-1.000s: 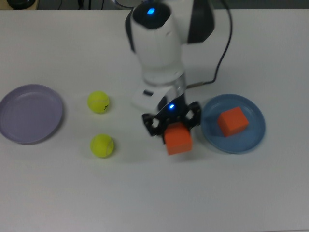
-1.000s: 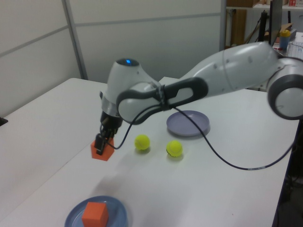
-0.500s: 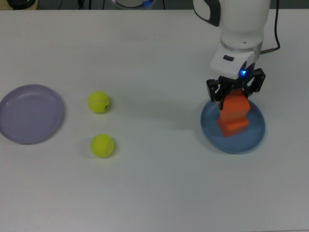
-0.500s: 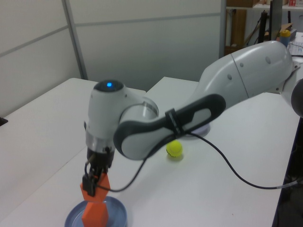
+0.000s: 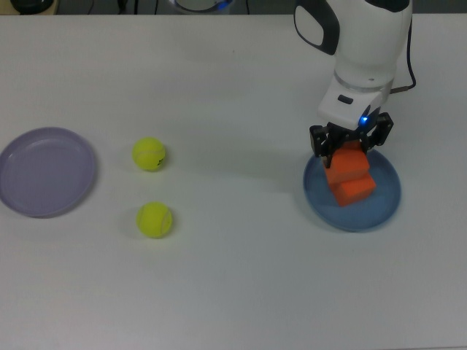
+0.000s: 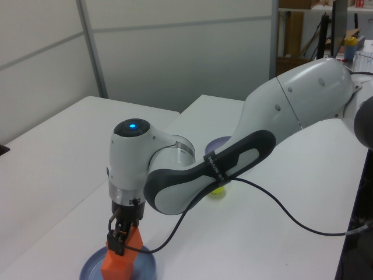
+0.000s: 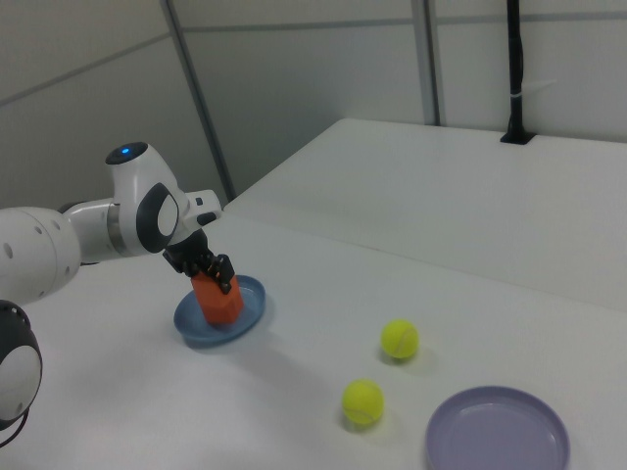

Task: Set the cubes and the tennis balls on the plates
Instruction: 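Stack the cube on the first cube on the blue plate, release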

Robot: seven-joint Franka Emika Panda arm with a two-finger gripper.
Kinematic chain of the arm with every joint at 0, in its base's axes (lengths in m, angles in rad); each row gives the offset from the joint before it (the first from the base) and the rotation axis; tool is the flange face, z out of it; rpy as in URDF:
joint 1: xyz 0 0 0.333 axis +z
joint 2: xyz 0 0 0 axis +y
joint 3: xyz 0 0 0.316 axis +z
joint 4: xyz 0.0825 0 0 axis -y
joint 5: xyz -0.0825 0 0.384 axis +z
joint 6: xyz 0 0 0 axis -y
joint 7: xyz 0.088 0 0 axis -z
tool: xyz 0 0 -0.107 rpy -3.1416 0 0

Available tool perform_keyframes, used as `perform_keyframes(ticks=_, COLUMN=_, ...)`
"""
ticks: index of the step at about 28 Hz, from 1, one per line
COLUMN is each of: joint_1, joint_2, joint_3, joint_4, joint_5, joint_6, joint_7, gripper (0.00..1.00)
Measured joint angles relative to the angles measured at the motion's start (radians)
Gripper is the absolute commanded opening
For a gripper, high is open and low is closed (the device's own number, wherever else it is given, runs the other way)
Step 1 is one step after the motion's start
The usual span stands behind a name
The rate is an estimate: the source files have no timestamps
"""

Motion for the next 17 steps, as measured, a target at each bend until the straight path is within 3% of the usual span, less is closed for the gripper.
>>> perform_keyframes(ticks=4, joint_1=0.0, joint_2=0.008, joint_3=0.001, joint_4=0.0, joint_5=-0.002, joint_6=0.033, joint_7=0.004, gripper=0.0)
perform_keyframes(ticks=9, joint_1=0.003, joint_2=0.017, joint_3=0.006, joint_4=0.0, joint_5=-0.037, joint_6=0.04, joint_7=0.036, gripper=0.0)
perform_keyframes(ticks=10, joint_1=0.004, joint_2=0.018, joint_3=0.007, joint_4=0.0, joint_5=-0.042, joint_6=0.041, joint_7=0.041, gripper=0.27)
perform_keyframes(ticks=11, joint_1=0.005, joint_2=0.02, joint_3=0.008, joint_4=0.0, joint_5=-0.046, joint_6=0.041, joint_7=0.043, gripper=0.78)
perform_keyframes(ticks=12, joint_1=0.006, joint_2=0.021, joint_3=0.008, joint_4=0.0, joint_5=-0.047, joint_6=0.041, joint_7=0.044, gripper=1.0)
perform_keyframes(ticks=17, joint_1=0.009, joint_2=0.022, joint_3=0.013, joint_4=0.0, joint_5=-0.048, joint_6=0.042, joint_7=0.045, gripper=1.0)
